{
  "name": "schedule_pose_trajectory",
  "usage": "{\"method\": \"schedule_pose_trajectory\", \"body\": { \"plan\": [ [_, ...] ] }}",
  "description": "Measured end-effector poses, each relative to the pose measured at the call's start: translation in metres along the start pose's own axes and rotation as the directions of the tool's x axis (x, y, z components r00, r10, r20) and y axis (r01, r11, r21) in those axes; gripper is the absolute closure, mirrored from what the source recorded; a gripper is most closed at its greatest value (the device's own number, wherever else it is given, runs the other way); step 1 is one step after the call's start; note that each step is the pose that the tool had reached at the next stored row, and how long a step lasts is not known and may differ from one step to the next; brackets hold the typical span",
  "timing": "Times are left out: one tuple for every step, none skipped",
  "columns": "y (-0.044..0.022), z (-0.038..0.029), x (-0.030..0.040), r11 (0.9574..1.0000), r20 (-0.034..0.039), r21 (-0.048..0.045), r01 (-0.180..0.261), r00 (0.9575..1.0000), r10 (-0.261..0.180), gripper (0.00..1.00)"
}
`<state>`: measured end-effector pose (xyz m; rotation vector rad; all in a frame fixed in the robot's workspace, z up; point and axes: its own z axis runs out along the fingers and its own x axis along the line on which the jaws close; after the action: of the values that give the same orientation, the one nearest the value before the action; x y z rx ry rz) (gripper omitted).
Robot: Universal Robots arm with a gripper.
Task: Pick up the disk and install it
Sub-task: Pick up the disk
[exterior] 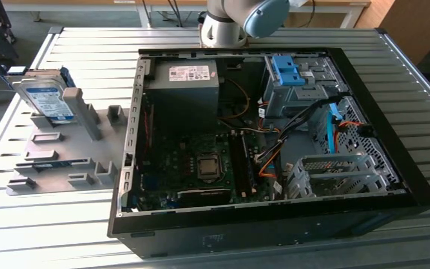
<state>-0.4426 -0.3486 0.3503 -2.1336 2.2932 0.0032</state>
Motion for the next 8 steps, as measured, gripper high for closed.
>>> {"method": "schedule_pose_trajectory", "body": {
  "plan": [
    [0.0,0.0001,0.0,1.0,0.0,0.0,0.005,1.0,-0.005,0.47],
    [0.0,0.0005,0.0,0.9999,0.0002,0.0001,0.016,0.9999,-0.016,0.47],
    [0.0,0.0009,0.0,0.9996,0.0002,0.0001,0.029,0.9996,-0.029,0.47],
    [0.0,0.0013,-0.0001,0.9993,-0.001,0.0004,0.038,0.9993,-0.038,0.47],
    [0.0001,0.0018,-0.0005,0.9992,-0.0064,0.0011,0.039,0.9992,-0.039,0.47],
    [0.0009,0.0029,-0.0016,0.9992,-0.021,0.0064,0.039,0.999,-0.039,0.47],
    [0.001,0.0035,-0.0033,0.9992,-0.0274,0.0069,0.039,0.9989,-0.039,0.47],
    [0.0011,0.0041,-0.0047,0.9992,-0.0314,0.0073,0.039,0.9987,-0.039,0.47]
  ]
}}
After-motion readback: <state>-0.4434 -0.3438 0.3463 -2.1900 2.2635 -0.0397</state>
